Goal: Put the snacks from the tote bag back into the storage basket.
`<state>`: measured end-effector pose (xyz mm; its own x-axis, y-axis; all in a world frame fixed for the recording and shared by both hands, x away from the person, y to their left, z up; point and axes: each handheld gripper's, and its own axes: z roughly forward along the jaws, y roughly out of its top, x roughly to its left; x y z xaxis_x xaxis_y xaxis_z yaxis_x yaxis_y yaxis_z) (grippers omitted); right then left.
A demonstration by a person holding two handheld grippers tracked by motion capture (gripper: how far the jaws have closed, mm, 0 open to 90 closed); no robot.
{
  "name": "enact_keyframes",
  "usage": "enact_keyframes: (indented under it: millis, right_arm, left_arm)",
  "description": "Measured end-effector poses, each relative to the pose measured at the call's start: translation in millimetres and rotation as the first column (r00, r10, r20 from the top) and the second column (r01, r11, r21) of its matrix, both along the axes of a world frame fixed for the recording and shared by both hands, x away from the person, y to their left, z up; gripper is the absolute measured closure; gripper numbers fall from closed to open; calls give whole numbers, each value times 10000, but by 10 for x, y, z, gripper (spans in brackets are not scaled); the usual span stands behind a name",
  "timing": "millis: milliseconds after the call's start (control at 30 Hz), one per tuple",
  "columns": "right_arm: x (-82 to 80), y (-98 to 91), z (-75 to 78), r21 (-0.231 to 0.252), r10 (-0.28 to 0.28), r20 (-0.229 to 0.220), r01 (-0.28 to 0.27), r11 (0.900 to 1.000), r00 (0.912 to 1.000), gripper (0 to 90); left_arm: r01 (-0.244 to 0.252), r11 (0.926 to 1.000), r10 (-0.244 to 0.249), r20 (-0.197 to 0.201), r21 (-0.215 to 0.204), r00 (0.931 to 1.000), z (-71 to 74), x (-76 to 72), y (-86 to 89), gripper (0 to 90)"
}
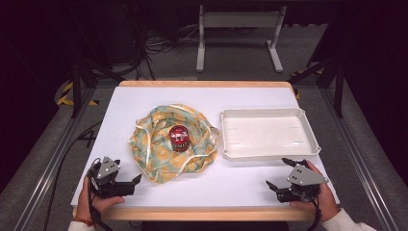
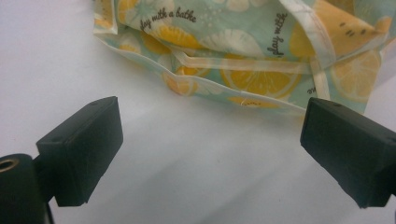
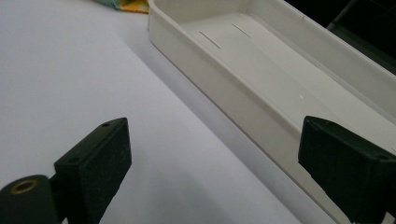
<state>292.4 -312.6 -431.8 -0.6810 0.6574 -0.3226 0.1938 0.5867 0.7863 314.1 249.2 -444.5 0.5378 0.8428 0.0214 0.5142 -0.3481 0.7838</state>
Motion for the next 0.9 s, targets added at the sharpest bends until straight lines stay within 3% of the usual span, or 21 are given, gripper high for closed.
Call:
enact_keyframes:
  millis: [367,467,700,900]
  right_arm:
    - [0,-3,1,27,-8,-6,8,10000,10000,103]
    - [-2,2,0,-4,-17,-14,17,10000,10000,103]
    - [-2,5,-1,-20,-52,-11,52,10000,10000,103]
    - [-5,4,5,59,-36,36,36,10000,10000,103]
  left_arm:
    - [39,9998,-47,368,207,9993,77,6,-92,64]
    - [25,10000,-27,240,59,9997,133,29,-127,68]
    - [10,9999,-5,394,-122,9992,292,73,-238,69]
    - [288,9995,-293,528,105,9982,403,131,-391,68]
